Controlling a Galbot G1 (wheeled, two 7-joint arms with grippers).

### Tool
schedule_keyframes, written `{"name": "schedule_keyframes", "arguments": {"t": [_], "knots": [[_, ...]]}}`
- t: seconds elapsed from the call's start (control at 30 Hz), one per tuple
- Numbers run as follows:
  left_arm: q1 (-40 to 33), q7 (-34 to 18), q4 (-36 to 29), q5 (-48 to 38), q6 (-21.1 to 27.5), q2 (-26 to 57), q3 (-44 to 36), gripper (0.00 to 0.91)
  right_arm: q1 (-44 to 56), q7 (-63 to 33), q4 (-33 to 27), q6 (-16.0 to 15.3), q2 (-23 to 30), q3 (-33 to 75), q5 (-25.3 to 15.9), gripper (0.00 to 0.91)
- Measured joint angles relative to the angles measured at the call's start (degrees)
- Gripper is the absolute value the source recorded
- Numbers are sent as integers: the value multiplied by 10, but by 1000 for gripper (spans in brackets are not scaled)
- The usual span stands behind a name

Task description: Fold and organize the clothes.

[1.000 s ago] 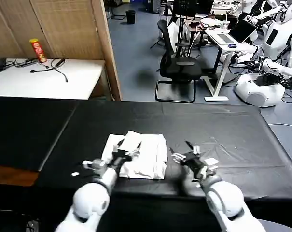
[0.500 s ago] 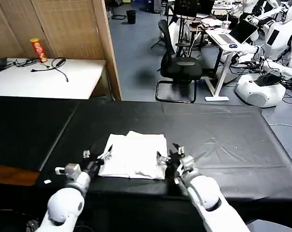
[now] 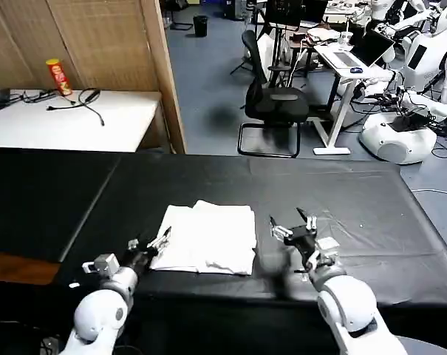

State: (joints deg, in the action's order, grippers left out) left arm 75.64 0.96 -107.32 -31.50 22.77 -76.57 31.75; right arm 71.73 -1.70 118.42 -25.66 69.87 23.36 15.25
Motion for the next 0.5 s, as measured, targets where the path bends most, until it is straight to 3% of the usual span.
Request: {"name": "schedule_keyframes", "arguments": {"t": [0.07, 0.1, 0.13, 0.2, 0.37, 0.5], "knots": [[-3, 2, 5, -5, 0, -4, 0, 605, 3, 1, 7, 1, 0, 4, 6, 878], [-6, 2, 8, -13, 1, -6, 0, 293, 5, 1, 10, 2, -1, 6, 7, 878], [-8, 2, 9, -22, 4, -8, 1, 59, 7, 2, 14, 3, -2, 8, 8, 878], [-13, -1, 16, -52, 16, -13, 6, 0, 10, 3, 19, 7, -3, 13, 8, 878], [-15, -3, 21, -115, 35, -13, 13, 0, 16, 5, 26, 11, -5, 25, 8, 878], [-19, -6, 19, -117, 37, -13, 14, 0, 19, 5, 30, 13, -4, 32, 7, 878]]}}
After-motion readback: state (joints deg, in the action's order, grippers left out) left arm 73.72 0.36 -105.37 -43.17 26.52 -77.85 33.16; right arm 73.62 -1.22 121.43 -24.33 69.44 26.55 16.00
